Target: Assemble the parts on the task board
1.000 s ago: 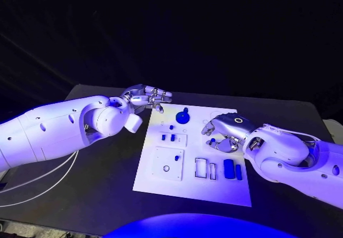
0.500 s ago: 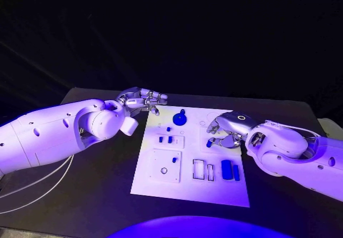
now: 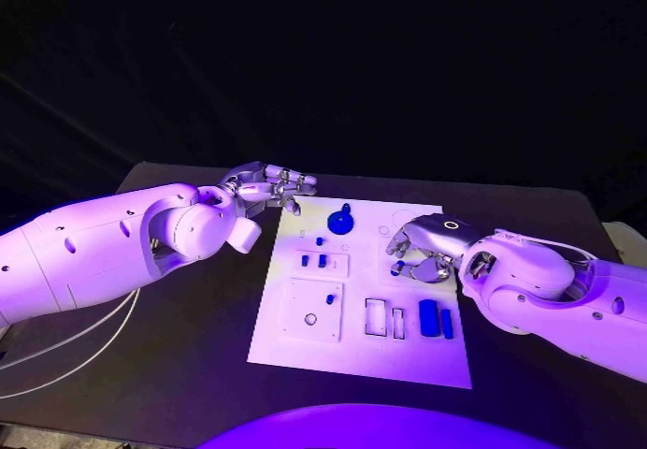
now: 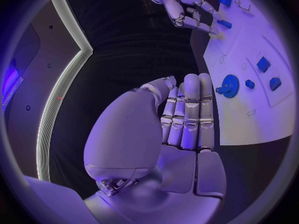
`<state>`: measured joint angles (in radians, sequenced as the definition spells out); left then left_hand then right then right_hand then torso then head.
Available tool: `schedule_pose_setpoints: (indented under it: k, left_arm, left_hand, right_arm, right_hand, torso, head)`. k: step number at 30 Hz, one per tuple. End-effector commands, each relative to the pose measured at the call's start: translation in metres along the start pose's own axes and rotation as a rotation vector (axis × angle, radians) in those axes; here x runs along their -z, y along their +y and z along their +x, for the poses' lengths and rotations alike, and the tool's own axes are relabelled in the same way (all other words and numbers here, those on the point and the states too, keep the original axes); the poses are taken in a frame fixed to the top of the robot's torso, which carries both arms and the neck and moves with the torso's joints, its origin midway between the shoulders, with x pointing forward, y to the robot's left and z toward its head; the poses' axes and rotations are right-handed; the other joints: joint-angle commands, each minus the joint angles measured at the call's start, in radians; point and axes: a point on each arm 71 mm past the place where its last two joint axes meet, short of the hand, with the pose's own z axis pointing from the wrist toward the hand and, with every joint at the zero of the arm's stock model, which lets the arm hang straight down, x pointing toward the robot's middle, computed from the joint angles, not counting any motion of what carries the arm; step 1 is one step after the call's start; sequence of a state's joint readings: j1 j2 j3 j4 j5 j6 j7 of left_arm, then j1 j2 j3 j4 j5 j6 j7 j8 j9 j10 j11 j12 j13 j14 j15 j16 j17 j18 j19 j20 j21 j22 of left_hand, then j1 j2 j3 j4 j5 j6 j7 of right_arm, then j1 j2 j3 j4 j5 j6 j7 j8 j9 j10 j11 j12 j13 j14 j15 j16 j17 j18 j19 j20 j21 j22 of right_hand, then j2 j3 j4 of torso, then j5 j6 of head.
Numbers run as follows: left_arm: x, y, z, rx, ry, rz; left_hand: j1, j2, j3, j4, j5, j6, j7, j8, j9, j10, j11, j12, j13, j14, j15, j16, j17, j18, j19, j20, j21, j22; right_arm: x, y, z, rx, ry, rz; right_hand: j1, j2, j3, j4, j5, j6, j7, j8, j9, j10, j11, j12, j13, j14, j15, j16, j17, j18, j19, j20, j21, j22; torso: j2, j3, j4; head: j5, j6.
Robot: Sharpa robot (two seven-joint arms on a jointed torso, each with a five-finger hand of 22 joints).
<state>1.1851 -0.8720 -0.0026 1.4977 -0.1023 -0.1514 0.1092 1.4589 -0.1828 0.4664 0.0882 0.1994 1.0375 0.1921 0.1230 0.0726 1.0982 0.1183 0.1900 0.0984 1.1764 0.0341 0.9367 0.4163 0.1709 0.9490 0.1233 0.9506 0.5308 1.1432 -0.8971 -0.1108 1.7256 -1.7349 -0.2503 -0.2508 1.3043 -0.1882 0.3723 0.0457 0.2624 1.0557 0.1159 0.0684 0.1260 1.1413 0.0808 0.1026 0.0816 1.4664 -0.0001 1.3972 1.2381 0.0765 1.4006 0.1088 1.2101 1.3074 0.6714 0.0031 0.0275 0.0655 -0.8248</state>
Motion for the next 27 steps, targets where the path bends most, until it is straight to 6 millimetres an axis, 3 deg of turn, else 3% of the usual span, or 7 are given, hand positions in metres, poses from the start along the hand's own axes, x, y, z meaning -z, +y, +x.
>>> schedule_pose_setpoints:
  k: [1,17,23,27]
  left_arm:
    - [-0.0004,-0.0009,0.0016,-0.001,0.011,0.0]
    - [-0.0004,-0.0003,0.0011,-0.001,0.011,-0.007]
    - [-0.0005,-0.0001,0.0015,-0.001,0.013,-0.01]
    - [-0.0005,0.0,0.0016,-0.001,0.013,-0.011]
  left_hand:
    - [-0.001,0.012,-0.006,0.001,-0.002,-0.006,0.001,0.002,0.0,-0.008,0.002,0.004,-0.001,-0.005,0.001,-0.004,-0.002,0.014,-0.009,0.0,-0.006,-0.002]
    - [-0.003,0.014,-0.007,0.002,-0.002,-0.006,0.001,0.003,0.0,-0.009,0.002,0.006,-0.001,-0.004,0.001,-0.004,-0.003,0.014,-0.009,0.001,-0.007,-0.003]
    - [-0.004,0.015,-0.008,0.003,-0.002,-0.007,0.001,0.003,0.0,-0.01,0.002,0.006,-0.001,-0.004,0.001,-0.004,-0.003,0.014,-0.009,0.001,-0.007,-0.003]
    - [-0.004,0.015,-0.008,0.003,-0.002,-0.007,0.001,0.003,0.0,-0.01,0.002,0.006,-0.001,-0.004,0.001,-0.004,-0.003,0.014,-0.009,0.001,-0.007,-0.003]
  right_arm:
    - [0.0017,-0.0004,0.0079,0.008,0.065,0.001]
    - [0.0033,-0.0014,0.0083,0.005,0.062,0.01]
    - [0.0027,-0.0009,0.0072,0.0,0.046,0.009]
    - [0.0022,-0.0003,0.0067,-0.002,0.038,0.008]
  right_hand:
    - [0.011,0.005,-0.001,0.004,-0.001,0.012,0.0,0.004,0.0,0.011,-0.003,0.007,0.001,0.043,-0.001,0.005,0.002,0.001,0.007,-0.004,0.007,0.064]
    - [0.014,0.01,0.001,0.008,0.001,0.025,0.004,0.008,0.002,0.018,-0.007,0.012,0.002,0.044,-0.005,0.008,0.005,0.0,0.01,-0.007,0.012,0.067]
    - [0.036,0.037,0.026,0.006,-0.005,0.065,0.008,0.023,0.009,0.045,-0.013,0.023,0.004,0.045,-0.01,0.014,0.012,-0.003,0.018,-0.013,0.024,0.076]
    - [0.05,0.055,0.044,0.004,-0.04,0.097,0.002,0.035,0.016,0.072,-0.02,0.031,0.007,0.046,-0.016,0.017,0.016,-0.005,0.024,-0.017,0.035,0.084]
  torso:
    - [-0.001,0.0001,-0.0006]
    - [-0.001,0.0002,-0.0004]
    - [-0.001,0.0,0.0003]
    - [-0.001,-0.0001,0.0008]
  head:
    - [0.0,-0.001]
    - [-0.003,0.001]
    - [-0.003,0.003]
    - [-0.005,0.002]
